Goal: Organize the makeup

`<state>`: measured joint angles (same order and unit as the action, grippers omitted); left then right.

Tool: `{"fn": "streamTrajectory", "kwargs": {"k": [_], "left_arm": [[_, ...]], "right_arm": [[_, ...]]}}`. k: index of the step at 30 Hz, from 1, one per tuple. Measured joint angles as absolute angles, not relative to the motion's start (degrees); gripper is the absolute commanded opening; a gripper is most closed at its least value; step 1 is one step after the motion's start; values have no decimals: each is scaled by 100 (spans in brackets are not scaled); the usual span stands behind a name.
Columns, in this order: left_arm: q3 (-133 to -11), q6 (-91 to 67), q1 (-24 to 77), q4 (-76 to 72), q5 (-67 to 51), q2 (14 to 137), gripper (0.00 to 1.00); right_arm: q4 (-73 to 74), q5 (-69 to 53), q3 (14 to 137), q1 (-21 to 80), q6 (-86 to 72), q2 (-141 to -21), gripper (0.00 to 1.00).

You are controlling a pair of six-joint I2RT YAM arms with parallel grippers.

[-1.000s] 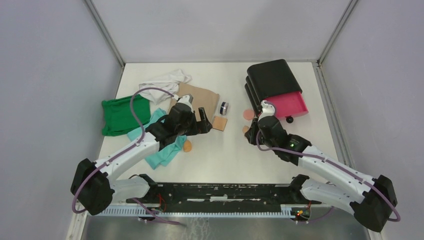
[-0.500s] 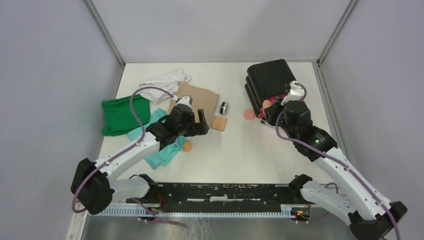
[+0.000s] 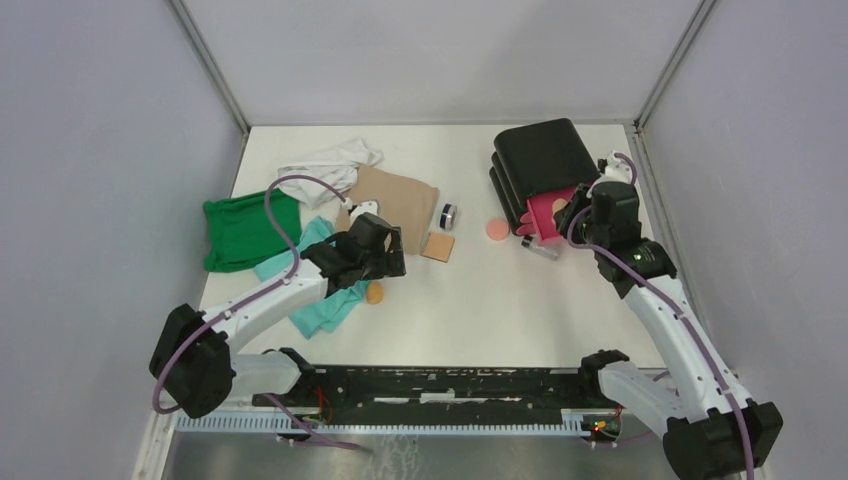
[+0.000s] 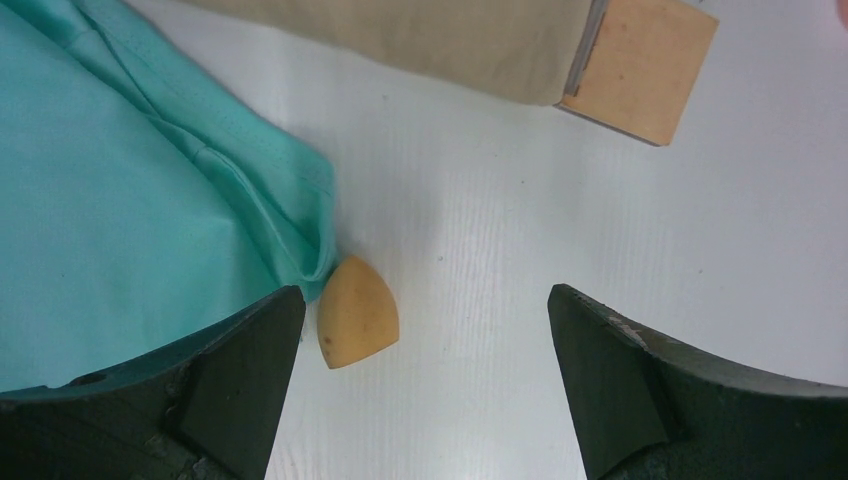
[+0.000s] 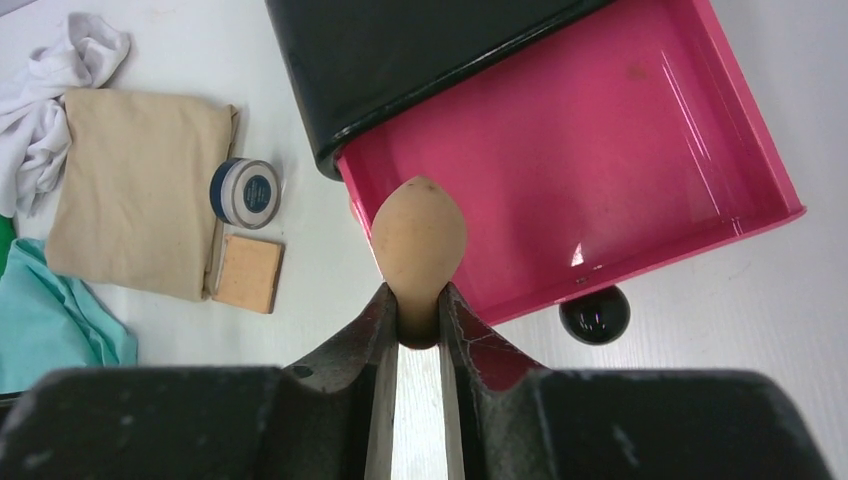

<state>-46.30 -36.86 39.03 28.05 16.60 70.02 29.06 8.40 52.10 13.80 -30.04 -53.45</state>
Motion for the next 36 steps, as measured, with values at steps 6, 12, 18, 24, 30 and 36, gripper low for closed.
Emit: {"fn": "streamTrajectory", "kwargs": {"k": [6, 12, 18, 24, 30, 36], "left_arm": [[-4628, -3693, 3903, 3072, 1756, 7404, 100], [-4598, -3704, 3903, 3063, 1793, 7319, 93], [-4388, -3704, 3903, 2902, 1739, 7242, 88], [-4064, -3704, 3905, 2698, 1640, 7078, 81], [-3789, -3990, 3916, 2451, 1708, 7089, 68], [-3675, -4178, 3931, 2405, 1920, 7397, 54]], "right_arm": [[2609, 694, 5162, 1223, -3013, -5815, 54], [2508, 709, 5153, 1160, -3107, -6077, 68], [2508, 720, 5155, 1153, -3098, -5953, 69], [2781, 733, 5358, 1151, -3011, -5419, 70], [2849, 705, 5531, 1151, -2969, -4908, 70], [3052, 698, 5533, 1151, -2943, -4873, 70]]}}
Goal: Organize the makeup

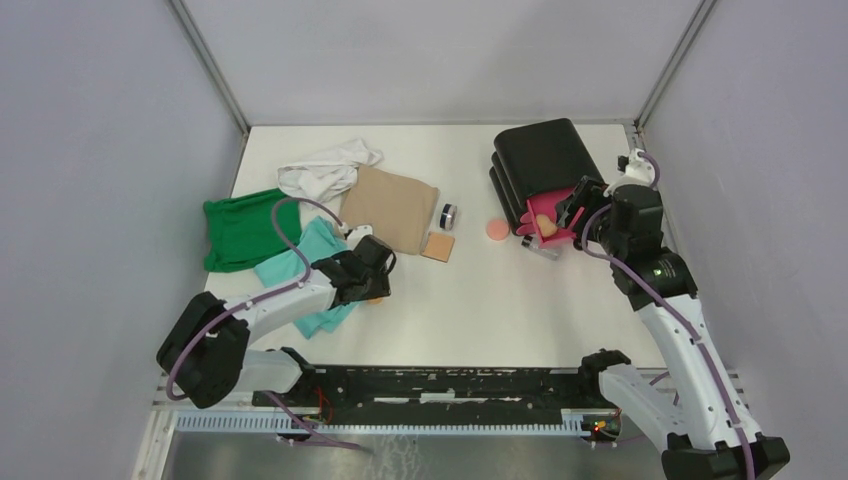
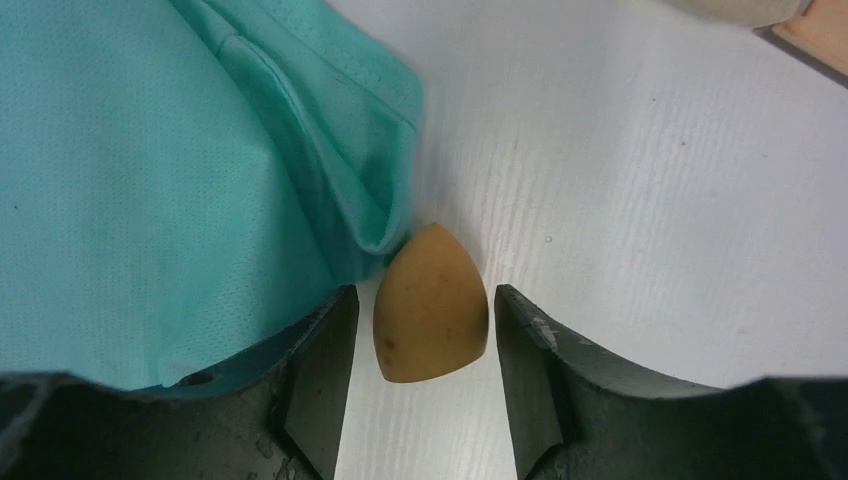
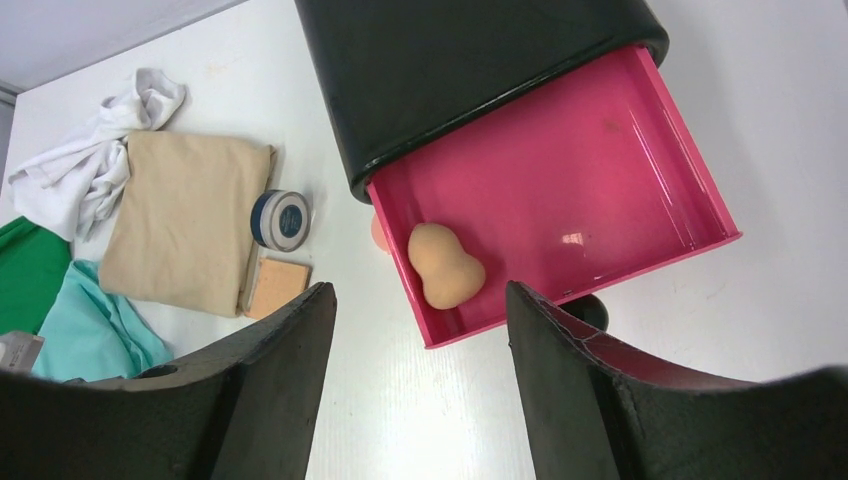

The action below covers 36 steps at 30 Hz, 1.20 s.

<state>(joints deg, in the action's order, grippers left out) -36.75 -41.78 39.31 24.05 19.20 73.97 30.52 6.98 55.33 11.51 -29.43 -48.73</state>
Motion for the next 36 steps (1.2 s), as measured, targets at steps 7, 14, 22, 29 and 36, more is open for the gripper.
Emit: {"fn": "streamTrajectory", "kwargs": {"k": [7, 14, 22, 29, 36], "left_arm": [[-3590, -4193, 3935, 2359, 1813, 7352, 33], [-3688, -3962, 3935, 1619, 499, 6442, 33], [-4508, -3900, 3990, -67, -1413, 6746, 32], [-4810, -3957, 3990, -1422, -2810, 7286, 25], [-4810, -4025, 3994, -2220, -3527, 7507, 26]], "right_arm": [[3218, 587, 5527, 1151, -2904, -4775, 69], [3754, -274, 5800, 1151, -2764, -5039, 74], [3413, -1614, 5706, 1151, -3581, -5030, 76], [1551, -2596, 4648, 1153, -5380, -4941, 76], [681, -3002, 4340, 1293, -6272, -4998, 76]]}}
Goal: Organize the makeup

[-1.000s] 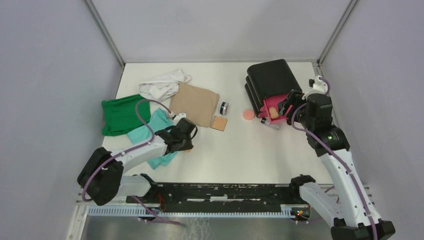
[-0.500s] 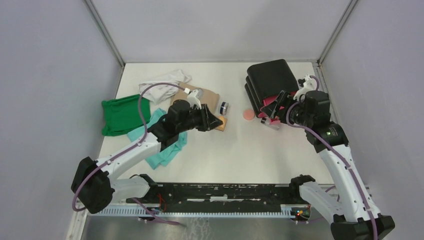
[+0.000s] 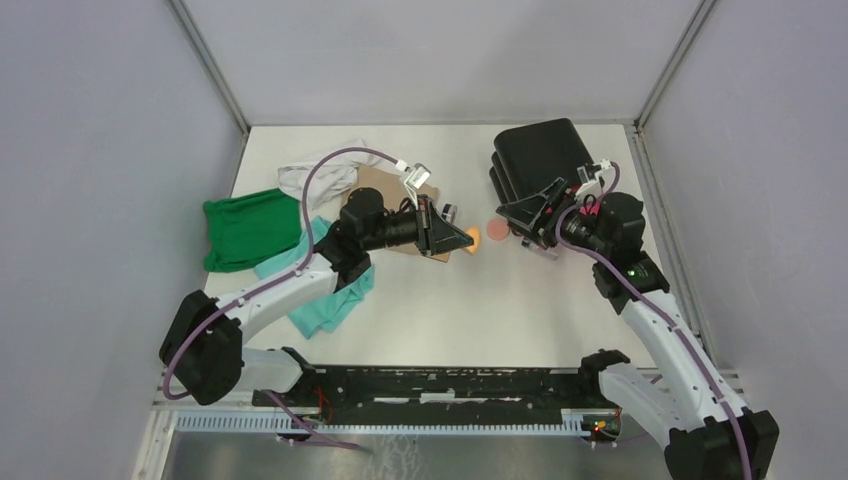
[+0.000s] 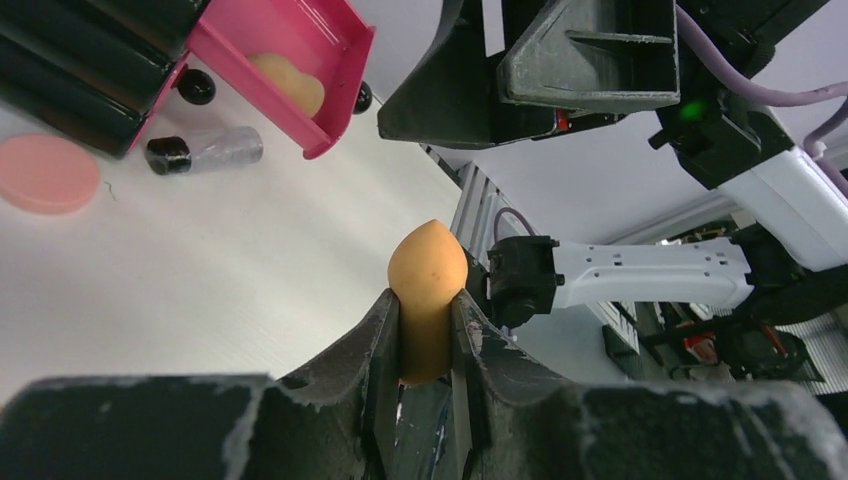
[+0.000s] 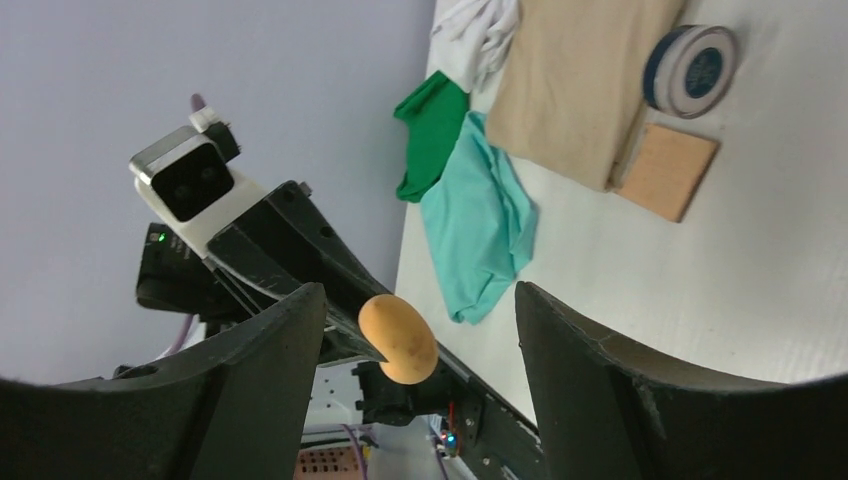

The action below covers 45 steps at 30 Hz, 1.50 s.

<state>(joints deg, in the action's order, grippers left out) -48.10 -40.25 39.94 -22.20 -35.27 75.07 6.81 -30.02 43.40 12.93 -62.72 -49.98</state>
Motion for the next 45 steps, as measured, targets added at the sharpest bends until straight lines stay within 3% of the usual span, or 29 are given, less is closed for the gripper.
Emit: {"fn": "streamTrajectory", "kwargs": {"k": [8, 23, 33, 38, 42, 45], "left_arm": [[-4810, -4023, 3997, -2418, -3763, 7605, 27], [-4829, -3979, 4001, -2257, -3798, 7614, 28], [-4908, -3848, 3999, -1944, -3754, 7612, 29], [-4915, -3802, 4001, -1907, -3752, 7607, 29], [-4915, -3782, 4001, -1894, -3747, 7603, 33], [-4915, -3758, 4001, -1876, -3739, 7601, 44]], "right_arm": [[-338, -3533, 4132, 1653, -6812, -5518, 68], [-681, -4206, 4171, 2073, -6766, -6182, 61], [-447, -4357, 4357, 2091, -6390, -6178, 38], [-373, -4375, 4359, 2091, -6320, -6211, 34], [-351, -4394, 4359, 2091, -6248, -6215, 2], [-309, -4394, 4359, 2091, -6206, -6228, 0]]}}
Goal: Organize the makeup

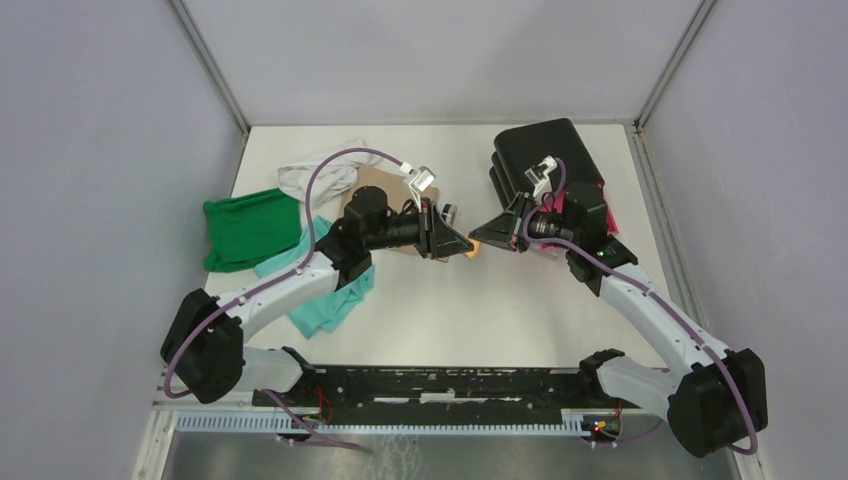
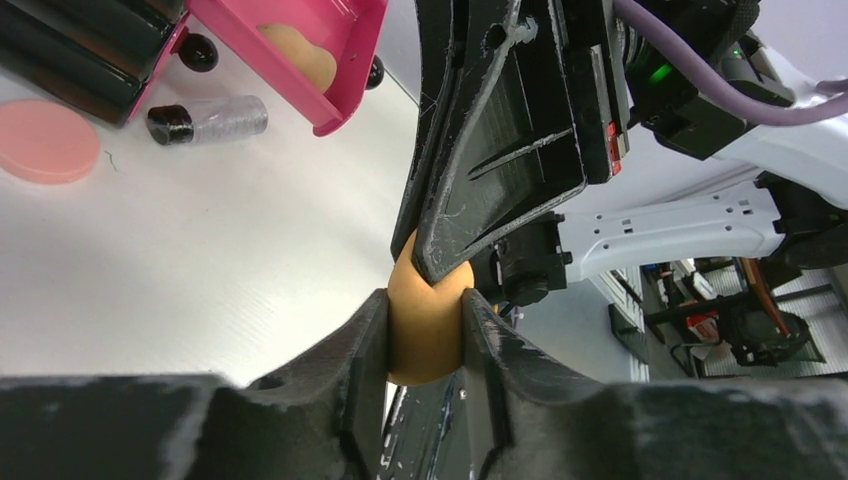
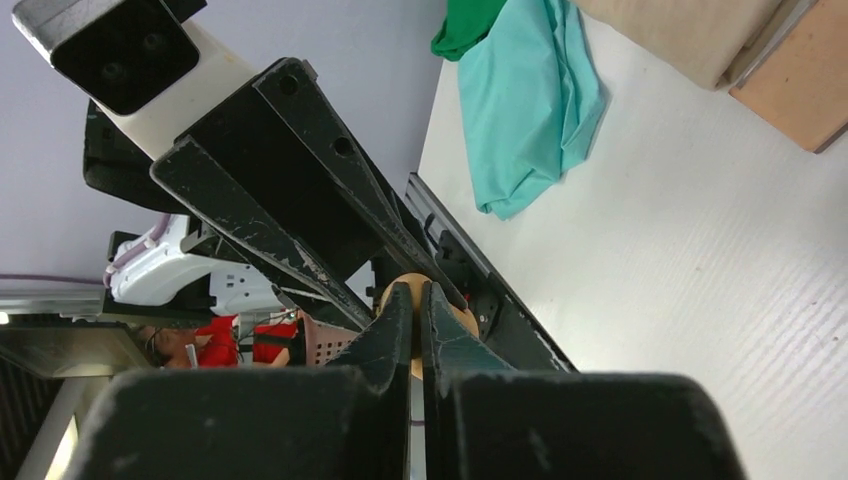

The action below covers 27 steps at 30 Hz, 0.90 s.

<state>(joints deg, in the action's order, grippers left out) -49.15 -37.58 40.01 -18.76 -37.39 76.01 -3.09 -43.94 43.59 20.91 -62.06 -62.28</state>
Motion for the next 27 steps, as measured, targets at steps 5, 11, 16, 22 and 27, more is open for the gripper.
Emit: {"fn": "streamTrajectory", "kwargs": {"k": [5, 11, 16, 22, 27], "left_arm": [[-4915, -3651, 4001, -1765, -3651, 7601, 90], [-4915, -3487, 3999, -1404, -3583, 7570, 99], [-4821, -3308, 3920, -904, -3380, 7120, 99], [-4407, -3100, 3837, -556, -3133, 6453, 99], [-4143, -3103, 3837, -419, -2989, 6351, 99]], "right_arm": [[145, -4292, 4458, 2091, -5889, -6228, 0], [1337, -3588, 4976, 2016, -5109, -6211, 0], [2255, -2403, 5470, 1522, -4379, -5935, 0], [2880, -827, 5953, 904, -3743, -5765, 0], [2967, -211, 6086, 611, -3553, -6182, 0]]}}
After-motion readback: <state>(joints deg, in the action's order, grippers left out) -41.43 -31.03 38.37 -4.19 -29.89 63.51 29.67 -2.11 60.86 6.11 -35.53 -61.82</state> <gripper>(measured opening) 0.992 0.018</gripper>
